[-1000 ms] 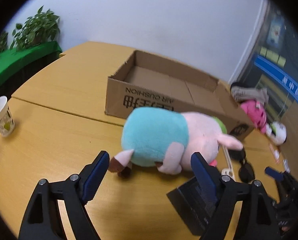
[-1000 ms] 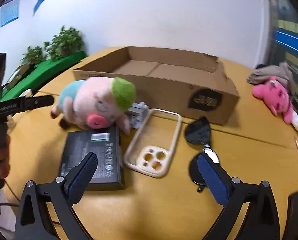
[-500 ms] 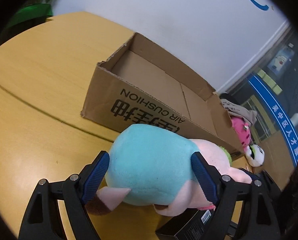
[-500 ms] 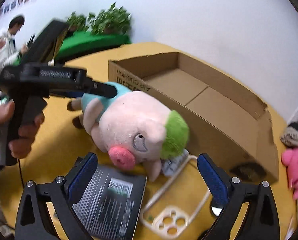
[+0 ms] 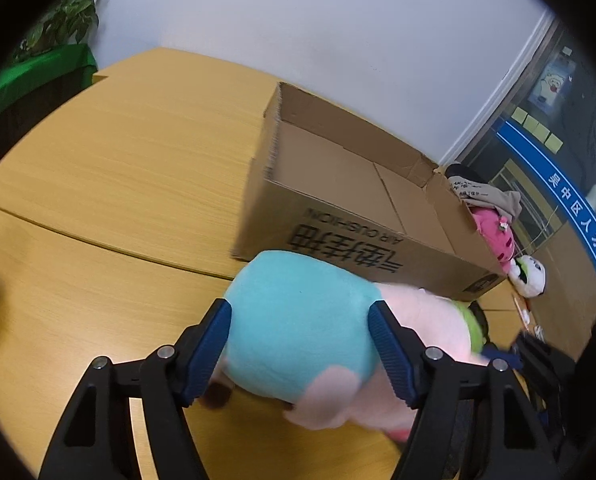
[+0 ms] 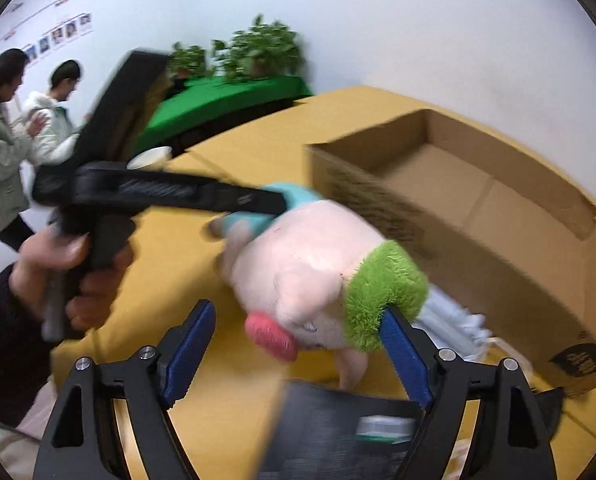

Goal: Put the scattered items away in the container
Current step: 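Close the left tool on the pig's body while the right tool grips its head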

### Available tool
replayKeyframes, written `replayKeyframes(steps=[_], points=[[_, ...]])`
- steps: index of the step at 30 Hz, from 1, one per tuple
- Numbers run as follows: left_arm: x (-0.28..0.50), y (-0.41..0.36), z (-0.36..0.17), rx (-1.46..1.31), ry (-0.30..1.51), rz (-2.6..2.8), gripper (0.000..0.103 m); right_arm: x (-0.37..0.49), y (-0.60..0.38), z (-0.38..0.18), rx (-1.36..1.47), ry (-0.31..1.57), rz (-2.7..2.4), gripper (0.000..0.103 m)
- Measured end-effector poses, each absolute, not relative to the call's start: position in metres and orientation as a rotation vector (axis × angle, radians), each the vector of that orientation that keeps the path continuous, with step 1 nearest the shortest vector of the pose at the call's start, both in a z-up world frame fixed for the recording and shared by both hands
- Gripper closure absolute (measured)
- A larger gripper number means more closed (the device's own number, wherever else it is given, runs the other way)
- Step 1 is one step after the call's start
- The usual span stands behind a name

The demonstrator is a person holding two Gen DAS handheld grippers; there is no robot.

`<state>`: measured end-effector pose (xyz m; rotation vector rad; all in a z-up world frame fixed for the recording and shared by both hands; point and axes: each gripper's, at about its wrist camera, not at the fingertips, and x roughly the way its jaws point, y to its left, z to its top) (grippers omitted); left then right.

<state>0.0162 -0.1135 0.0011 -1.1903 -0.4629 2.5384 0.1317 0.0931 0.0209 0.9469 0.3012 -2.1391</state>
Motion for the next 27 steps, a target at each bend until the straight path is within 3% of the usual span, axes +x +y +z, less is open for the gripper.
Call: replayKeyframes(steps=[6, 10, 14, 19, 21, 23, 25, 27], points=[[0.025, -0.160, 0.002, -1.210, -0.684, 2.474, 0.034, 0.187, 0.067, 0.032, 0.864, 0.277, -1.985, 0.017], [0.041, -0.171, -0.005, -1.223, -0.807, 2.465, 0.033, 0.183, 0.082, 0.042, 0.809, 0.267, -2.141, 0.001], [0.040, -0.153, -0.021, -1.297, -0.831, 2.390, 0.033, 0.159, 0.072, 0.026, 0.930, 0.352, -2.165, 0.000], [0.025, -0.131, -0.042, -1.329, -0.909, 2.284, 0.028, 0.142, 0.056, -0.015, 1.127, 0.327, -2.136, 0.001], [0.017, -0.121, -0.044, -1.341, -0.895, 2.246, 0.031, 0.137, 0.061, -0.020, 1.147, 0.306, -2.206, 0.011], [0.011, -0.107, -0.047, -1.366, -0.864, 2.242, 0.032, 0.129, 0.071, -0.022, 1.176, 0.223, -2.238, 0.048], [0.006, -0.096, -0.047, -1.353, -0.869, 2.206, 0.037, 0.122, 0.078, -0.028, 1.194, 0.162, -2.239, 0.047], [0.002, -0.088, -0.046, -1.338, -0.871, 2.172, 0.043, 0.124, 0.073, -0.031, 1.182, 0.205, -2.257, 0.040]])
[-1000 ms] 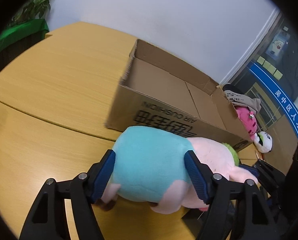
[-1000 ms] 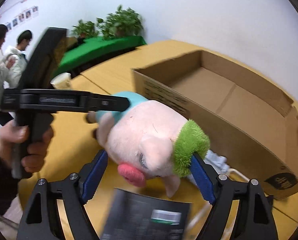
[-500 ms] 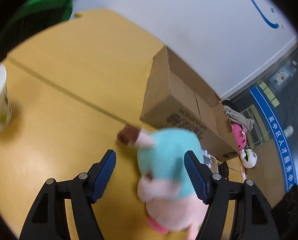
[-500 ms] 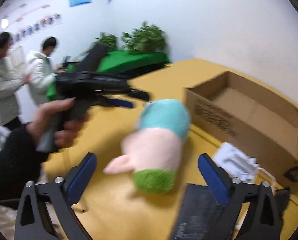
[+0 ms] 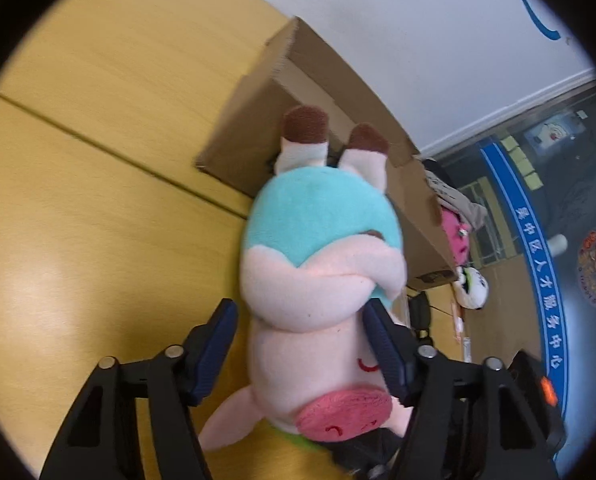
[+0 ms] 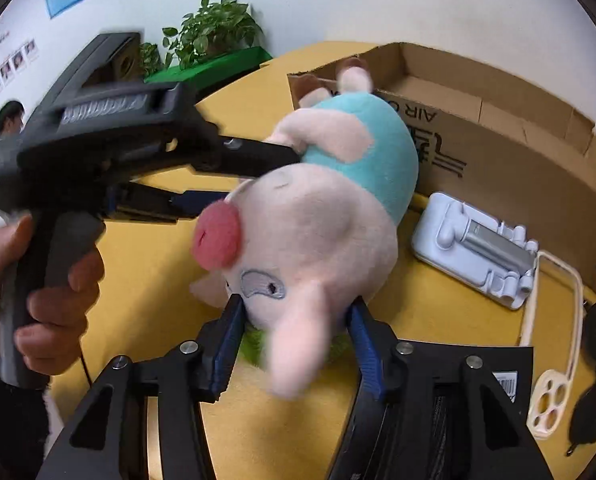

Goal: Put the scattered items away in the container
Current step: 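Close the left tool on the pig's body while the right tool grips its head, then lift the plush pig with both tools and carry it over the box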

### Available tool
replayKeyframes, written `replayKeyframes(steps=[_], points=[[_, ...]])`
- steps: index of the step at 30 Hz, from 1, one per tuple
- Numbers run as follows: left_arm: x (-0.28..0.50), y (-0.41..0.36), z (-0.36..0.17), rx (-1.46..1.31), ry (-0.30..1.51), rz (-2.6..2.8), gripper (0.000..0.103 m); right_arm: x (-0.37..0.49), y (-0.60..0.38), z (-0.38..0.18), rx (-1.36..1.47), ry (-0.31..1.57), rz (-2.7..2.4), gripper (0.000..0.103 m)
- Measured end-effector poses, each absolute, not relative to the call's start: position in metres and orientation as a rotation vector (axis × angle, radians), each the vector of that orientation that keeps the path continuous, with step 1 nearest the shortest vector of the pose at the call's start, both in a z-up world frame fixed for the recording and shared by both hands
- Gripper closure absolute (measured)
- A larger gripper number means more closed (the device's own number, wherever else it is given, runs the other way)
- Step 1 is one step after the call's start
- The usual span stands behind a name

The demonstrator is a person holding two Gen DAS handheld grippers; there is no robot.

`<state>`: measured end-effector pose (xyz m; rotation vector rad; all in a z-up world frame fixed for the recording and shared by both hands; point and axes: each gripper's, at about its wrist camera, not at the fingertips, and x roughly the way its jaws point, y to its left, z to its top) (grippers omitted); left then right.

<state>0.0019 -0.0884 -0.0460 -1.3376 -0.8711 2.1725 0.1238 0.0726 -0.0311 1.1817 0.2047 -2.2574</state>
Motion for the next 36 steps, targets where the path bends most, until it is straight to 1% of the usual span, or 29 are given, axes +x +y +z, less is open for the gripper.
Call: replayKeyframes(steps=[1, 2, 3, 4, 6, 7, 8, 10, 12, 14, 18, 23, 26, 31, 36], points=[[0.000, -0.083, -0.046, -1.337, -0.862, 2.155, 0.043, 0.124, 0.069, -0.033, 1.190, 0.216, -2.264, 0.030], [-0.001, -0.077, -0.045, -1.343, -0.838, 2.155, 0.043, 0.123, 0.067, -0.036, 1.206, 0.204, -2.263, 0.016], [-0.002, -0.070, -0.043, -1.348, -0.800, 2.168, 0.043, 0.120, 0.065, -0.039, 1.222, 0.172, -2.256, 0.011], [-0.002, -0.065, -0.041, -1.350, -0.760, 2.187, 0.043, 0.117, 0.064, -0.041, 1.228, 0.141, -2.260, 0.008], [-0.003, -0.059, -0.035, -1.360, -0.713, 2.218, 0.043, 0.113, 0.063, -0.041, 1.226, 0.113, -2.288, 0.013], [-0.004, -0.059, -0.034, -1.363, -0.709, 2.228, 0.044, 0.110, 0.064, -0.040, 1.226, 0.096, -2.304, 0.027], [-0.005, -0.061, -0.034, -1.366, -0.719, 2.228, 0.045, 0.107, 0.068, -0.040, 1.227, 0.071, -2.312, 0.037], [-0.007, -0.061, -0.036, -1.373, -0.739, 2.213, 0.047, 0.102, 0.074, -0.041, 1.224, 0.021, -2.291, 0.042], [-0.005, -0.055, -0.031, -1.374, -0.704, 2.234, 0.050, 0.103, 0.073, -0.040, 1.216, 0.026, -2.295, 0.045], [0.001, -0.048, -0.024, -1.361, -0.668, 2.259, 0.051, 0.108, 0.070, -0.035, 1.202, 0.032, -2.309, 0.050], [0.014, -0.041, 0.011, -1.271, -0.597, 2.338, 0.052, 0.116, 0.073, -0.014, 1.129, 0.023, -2.334, 0.050], [0.013, -0.029, 0.077, -1.097, -0.452, 2.417, 0.052, 0.117, 0.072, 0.039, 0.988, 0.013, -2.375, 0.050], [0.002, -0.022, 0.115, -1.012, -0.379, 2.438, 0.052, 0.106, 0.074, 0.074, 0.906, -0.002, -2.406, 0.051], [-0.021, -0.006, 0.168, -0.917, -0.332, 2.417, 0.052, 0.086, 0.077, 0.126, 0.797, 0.030, -2.471, 0.051], [-0.042, 0.016, 0.203, -0.865, -0.255, 2.429, 0.052, 0.050, 0.076, 0.161, 0.808, 0.039, -2.489, 0.051]])
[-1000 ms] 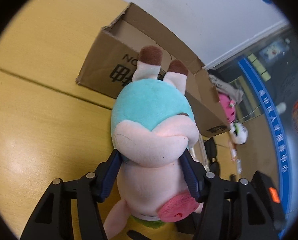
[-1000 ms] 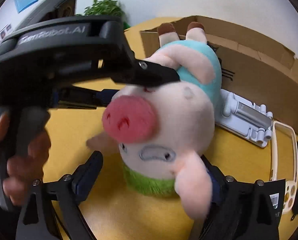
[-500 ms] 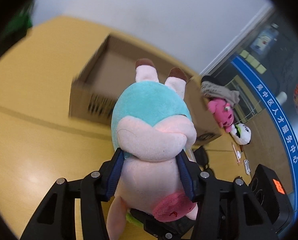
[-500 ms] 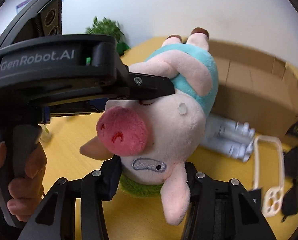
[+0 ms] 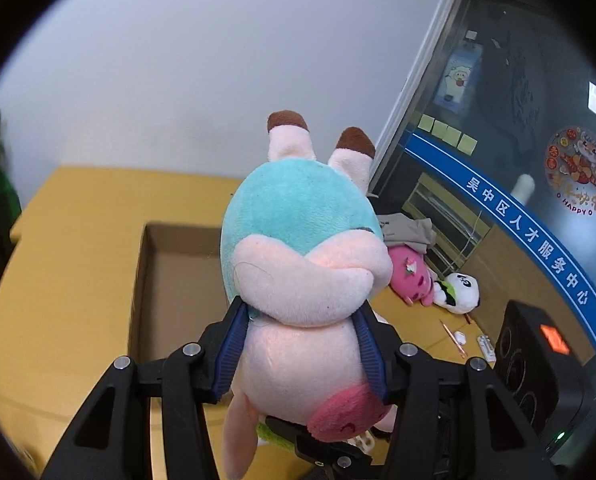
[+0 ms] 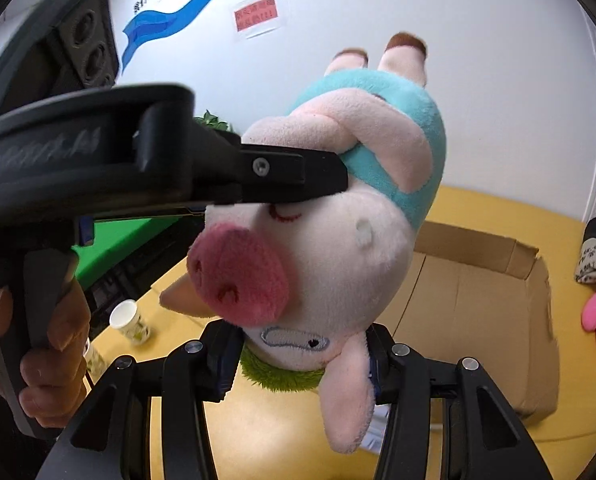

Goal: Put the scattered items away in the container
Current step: 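Lift the plush pig with both tools and carry it over the box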

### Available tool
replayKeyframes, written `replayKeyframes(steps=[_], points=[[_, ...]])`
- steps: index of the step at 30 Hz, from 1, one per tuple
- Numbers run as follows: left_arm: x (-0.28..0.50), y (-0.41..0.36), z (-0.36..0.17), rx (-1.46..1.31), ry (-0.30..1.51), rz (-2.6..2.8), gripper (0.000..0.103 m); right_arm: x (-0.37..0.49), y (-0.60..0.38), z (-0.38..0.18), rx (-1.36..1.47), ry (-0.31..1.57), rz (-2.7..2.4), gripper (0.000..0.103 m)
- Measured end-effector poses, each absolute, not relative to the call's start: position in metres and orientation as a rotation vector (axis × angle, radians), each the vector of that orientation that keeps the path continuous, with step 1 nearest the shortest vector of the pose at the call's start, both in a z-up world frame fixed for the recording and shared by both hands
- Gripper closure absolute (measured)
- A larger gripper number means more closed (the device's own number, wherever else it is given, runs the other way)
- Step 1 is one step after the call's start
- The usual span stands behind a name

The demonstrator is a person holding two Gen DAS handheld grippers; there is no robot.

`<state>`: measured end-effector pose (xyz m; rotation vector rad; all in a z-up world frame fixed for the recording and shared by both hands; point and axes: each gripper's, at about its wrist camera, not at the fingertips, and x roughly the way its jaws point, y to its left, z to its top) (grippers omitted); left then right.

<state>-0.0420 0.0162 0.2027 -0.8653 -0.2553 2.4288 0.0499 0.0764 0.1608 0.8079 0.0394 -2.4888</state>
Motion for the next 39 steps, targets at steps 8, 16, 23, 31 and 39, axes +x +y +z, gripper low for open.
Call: replayKeyframes(steps=[8, 16, 23, 31, 39], points=[[-0.088, 0.013, 0.232, -0.849, -0.294, 2.406, 0.052, 0.022, 0.083, 0.197, 0.836, 0.056, -2.507, 0.051], [-0.136, -0.005, 0.241, -0.857, -0.338, 2.421, 0.052, -0.044, 0.083, 0.223, 0.859, 0.113, -2.494, 0.051], [-0.177, -0.005, 0.230, -0.899, -0.332, 2.445, 0.052, -0.093, 0.070, 0.215, 0.880, 0.082, -2.466, 0.051], [-0.219, -0.005, 0.188, -0.993, -0.351, 2.433, 0.053, -0.138, 0.057, 0.175, 0.957, 0.056, -2.431, 0.051], [-0.252, 0.006, 0.112, -1.152, -0.380, 2.379, 0.053, -0.171, 0.057, 0.105, 1.121, -0.017, -2.370, 0.051]])
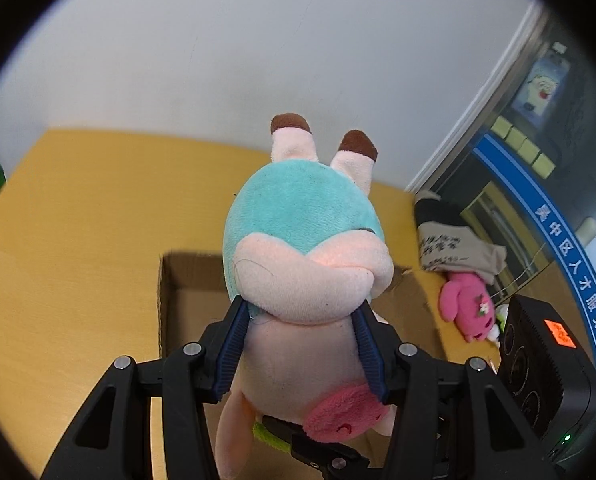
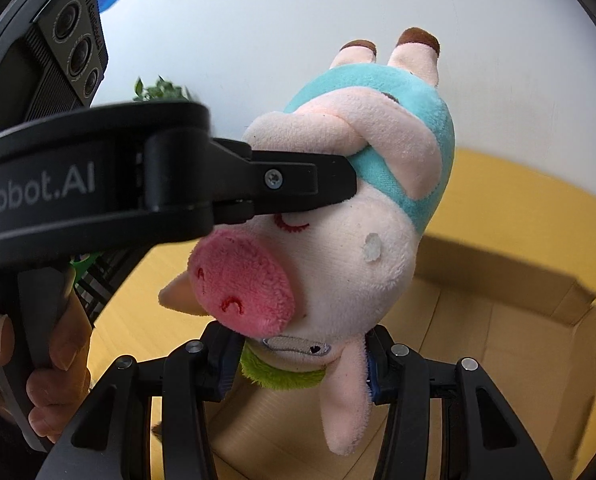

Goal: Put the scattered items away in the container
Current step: 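Lift the plush pig with both tools and carry it over the box, then open both tools to drop the plush pig into the box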

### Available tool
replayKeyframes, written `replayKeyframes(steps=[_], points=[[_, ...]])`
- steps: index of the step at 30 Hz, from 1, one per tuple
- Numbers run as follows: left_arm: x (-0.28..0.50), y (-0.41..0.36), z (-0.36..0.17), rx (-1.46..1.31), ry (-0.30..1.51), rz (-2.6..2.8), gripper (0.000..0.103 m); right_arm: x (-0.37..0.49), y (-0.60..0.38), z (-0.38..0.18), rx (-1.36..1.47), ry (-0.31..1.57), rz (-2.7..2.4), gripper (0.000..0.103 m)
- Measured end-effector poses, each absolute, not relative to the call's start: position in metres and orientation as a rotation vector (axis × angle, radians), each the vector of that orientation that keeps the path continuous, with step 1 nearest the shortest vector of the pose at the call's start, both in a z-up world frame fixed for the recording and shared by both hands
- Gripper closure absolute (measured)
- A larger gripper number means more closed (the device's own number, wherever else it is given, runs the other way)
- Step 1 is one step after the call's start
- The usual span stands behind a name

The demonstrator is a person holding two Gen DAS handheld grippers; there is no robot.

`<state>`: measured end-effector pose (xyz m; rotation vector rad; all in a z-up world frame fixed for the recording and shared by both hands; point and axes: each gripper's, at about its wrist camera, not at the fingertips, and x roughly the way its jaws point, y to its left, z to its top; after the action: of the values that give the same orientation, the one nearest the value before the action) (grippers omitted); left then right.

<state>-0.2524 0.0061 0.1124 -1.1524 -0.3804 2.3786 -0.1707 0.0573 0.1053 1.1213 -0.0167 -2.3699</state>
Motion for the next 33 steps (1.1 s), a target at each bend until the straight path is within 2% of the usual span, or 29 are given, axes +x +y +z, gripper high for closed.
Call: replayKeyframes(steps=[7, 11, 16, 21, 27, 29, 32, 33], points=[[-0.276, -0.001, 0.029, -1.369, -0.409, 2.342, 0.053, -0.197, 0.039, 0.021, 1.330, -0.075, -2.243, 0.051], [-0.279, -0.002, 0.001, -1.441, -0.396, 2.331, 0.053, -0.203, 0.030, -0.014, 1.422, -0.124, -2.172, 0.050], [-0.277, -0.010, 0.002, -1.439, -0.406, 2.392, 0.051, -0.209, 0.024, -0.023, 1.418, -0.157, -2.151, 0.042], [-0.270, -0.026, 0.007, -1.443, -0.402, 2.437, 0.048, -0.197, 0.003, -0.016, 1.360, -0.124, -2.116, 0.042], [-0.254, -0.047, 0.035, -1.394, -0.459, 2.458, 0.047, -0.185, 0.004, -0.011, 1.342, -0.185, -2.076, 0.025], [-0.238, -0.053, 0.056, -1.327, -0.428, 2.496, 0.047, -0.173, 0.010, 0.005, 1.304, -0.187, -2.083, 0.015], [-0.201, -0.060, 0.084, -1.221, -0.328, 2.553, 0.046, -0.143, 0.029, 0.042, 1.265, -0.176, -2.079, 0.012], [-0.186, -0.061, 0.087, -1.200, -0.296, 2.553, 0.040, -0.133, 0.040, 0.056, 1.239, -0.178, -2.075, 0.011]])
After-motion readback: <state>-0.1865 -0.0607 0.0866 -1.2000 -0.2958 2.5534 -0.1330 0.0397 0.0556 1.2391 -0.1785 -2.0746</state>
